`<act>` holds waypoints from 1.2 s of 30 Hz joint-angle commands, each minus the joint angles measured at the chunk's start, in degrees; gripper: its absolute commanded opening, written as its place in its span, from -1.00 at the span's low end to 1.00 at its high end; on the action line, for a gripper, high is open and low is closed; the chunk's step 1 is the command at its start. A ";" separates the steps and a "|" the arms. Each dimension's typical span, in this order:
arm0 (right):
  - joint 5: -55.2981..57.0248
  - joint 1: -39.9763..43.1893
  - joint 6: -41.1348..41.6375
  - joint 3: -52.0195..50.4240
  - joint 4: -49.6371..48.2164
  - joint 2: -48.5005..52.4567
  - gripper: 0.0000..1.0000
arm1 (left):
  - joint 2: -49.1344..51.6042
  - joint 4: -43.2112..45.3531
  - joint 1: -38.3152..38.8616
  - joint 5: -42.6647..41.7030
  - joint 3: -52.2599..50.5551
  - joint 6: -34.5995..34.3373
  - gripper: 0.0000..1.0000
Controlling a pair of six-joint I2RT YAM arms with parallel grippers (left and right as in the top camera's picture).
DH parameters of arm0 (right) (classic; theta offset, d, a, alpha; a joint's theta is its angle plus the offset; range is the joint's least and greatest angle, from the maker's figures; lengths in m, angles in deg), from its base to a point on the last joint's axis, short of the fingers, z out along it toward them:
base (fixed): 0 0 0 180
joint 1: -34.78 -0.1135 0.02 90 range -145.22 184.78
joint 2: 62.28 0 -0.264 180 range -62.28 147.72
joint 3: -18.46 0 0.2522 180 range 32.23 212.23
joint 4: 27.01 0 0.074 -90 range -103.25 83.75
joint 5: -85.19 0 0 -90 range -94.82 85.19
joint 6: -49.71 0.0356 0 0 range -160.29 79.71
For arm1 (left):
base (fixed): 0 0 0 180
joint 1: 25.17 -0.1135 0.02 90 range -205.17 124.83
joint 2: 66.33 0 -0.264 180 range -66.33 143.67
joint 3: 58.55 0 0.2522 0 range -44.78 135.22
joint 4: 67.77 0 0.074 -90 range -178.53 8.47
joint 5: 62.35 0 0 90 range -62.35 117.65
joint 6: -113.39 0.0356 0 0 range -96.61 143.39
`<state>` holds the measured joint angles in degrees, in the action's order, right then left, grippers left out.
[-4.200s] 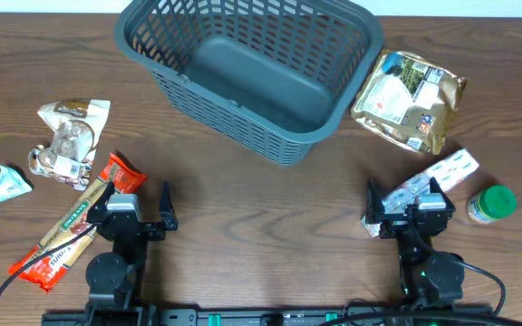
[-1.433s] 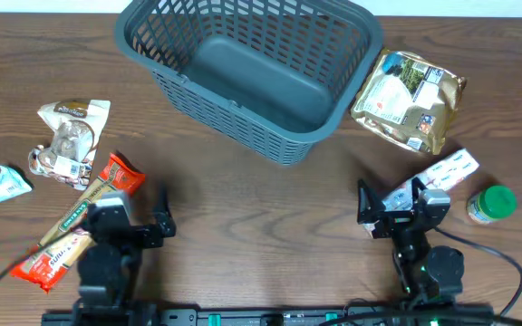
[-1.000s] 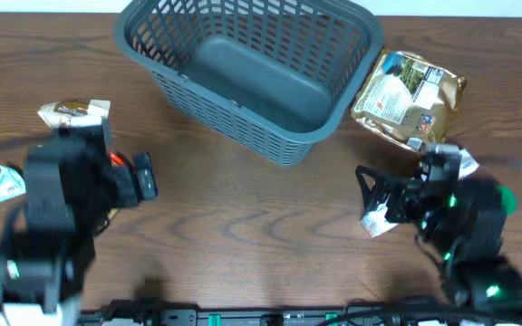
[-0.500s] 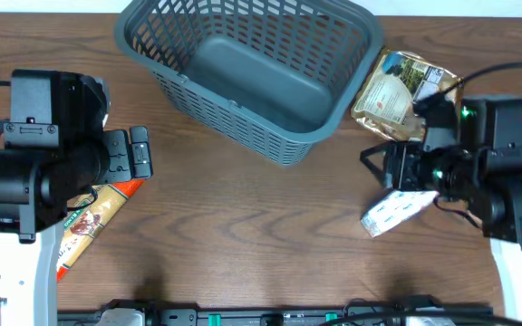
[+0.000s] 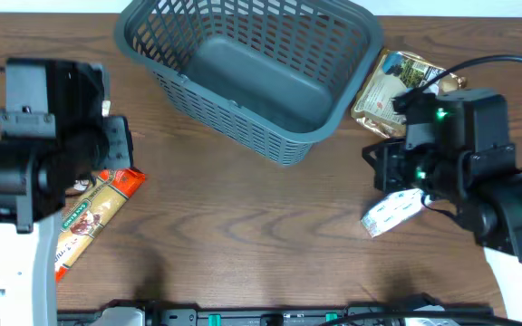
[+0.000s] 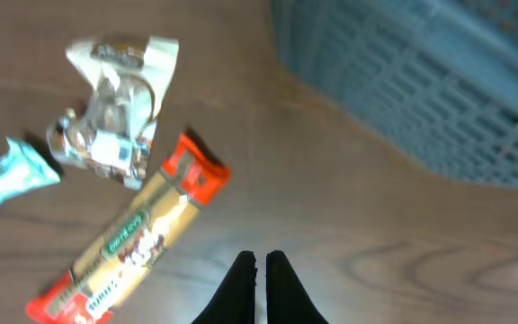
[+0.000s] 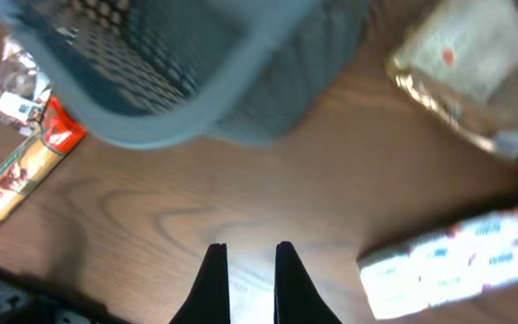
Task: Pack container
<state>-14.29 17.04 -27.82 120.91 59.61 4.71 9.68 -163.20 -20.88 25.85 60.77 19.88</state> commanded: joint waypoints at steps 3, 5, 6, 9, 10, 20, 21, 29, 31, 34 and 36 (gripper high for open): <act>6.27 -8.46 -6.99 1.31 -3.10 2.60 -0.97 | 6.51 0.35 0.81 -2.75 10.84 5.92 -0.89; 6.27 -11.26 -10.60 1.31 -4.94 4.33 -0.97 | 9.77 0.35 1.66 -3.78 14.36 8.33 -0.89; 6.27 -12.41 -11.78 1.31 -5.77 5.22 -0.98 | 11.34 0.39 2.10 -3.78 15.76 9.22 -0.88; 6.29 -15.43 -15.65 1.31 -8.00 8.31 -0.97 | 15.82 1.53 3.48 -3.78 19.12 10.86 -0.89; 6.29 -16.09 -16.35 1.31 -8.72 9.18 -0.98 | 16.94 2.19 3.89 -3.80 19.69 11.45 -0.89; 6.27 -18.36 -20.63 1.31 -12.26 13.90 -0.97 | 22.67 10.08 8.00 -3.78 20.04 21.94 -0.89; 6.27 -18.36 -21.22 1.31 -12.26 13.92 -0.98 | 23.17 10.73 8.00 -3.80 20.04 21.94 -0.89; 6.25 -18.36 -22.91 1.31 -12.24 13.92 -0.97 | 27.61 14.60 8.00 -3.78 20.04 23.21 -0.89; 6.23 -18.36 -23.08 1.31 -12.28 13.92 -0.98 | 28.46 14.97 8.00 -3.80 20.04 23.19 -0.88; 6.01 -18.49 -23.12 1.33 -12.81 13.90 -0.98 | 29.07 14.97 8.00 -3.80 20.04 23.19 -0.89; 6.05 -18.99 -23.54 1.90 -13.31 13.86 -0.98 | 29.14 14.97 8.00 -3.80 20.04 23.19 -0.89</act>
<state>-8.59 -0.73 -50.01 121.43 46.76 18.26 39.03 -148.31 -12.90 22.06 79.70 41.91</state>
